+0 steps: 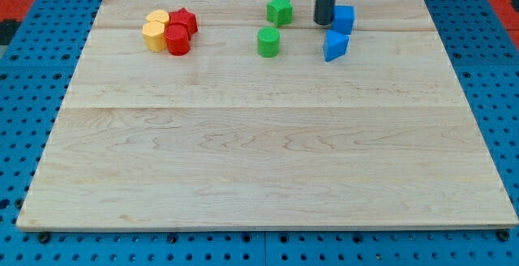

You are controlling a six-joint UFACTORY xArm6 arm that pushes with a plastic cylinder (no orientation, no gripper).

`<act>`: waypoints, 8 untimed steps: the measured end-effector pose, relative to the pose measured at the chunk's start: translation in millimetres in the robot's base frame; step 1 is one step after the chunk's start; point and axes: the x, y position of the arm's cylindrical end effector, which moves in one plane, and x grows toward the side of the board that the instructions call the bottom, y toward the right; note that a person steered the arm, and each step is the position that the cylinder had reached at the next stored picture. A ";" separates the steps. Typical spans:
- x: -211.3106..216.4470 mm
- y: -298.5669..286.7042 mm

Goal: Place the blue triangle parallel to the green star

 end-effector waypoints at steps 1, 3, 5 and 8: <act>18.5 -12.6; 3.5 56.8; 107.7 62.5; 55.4 17.2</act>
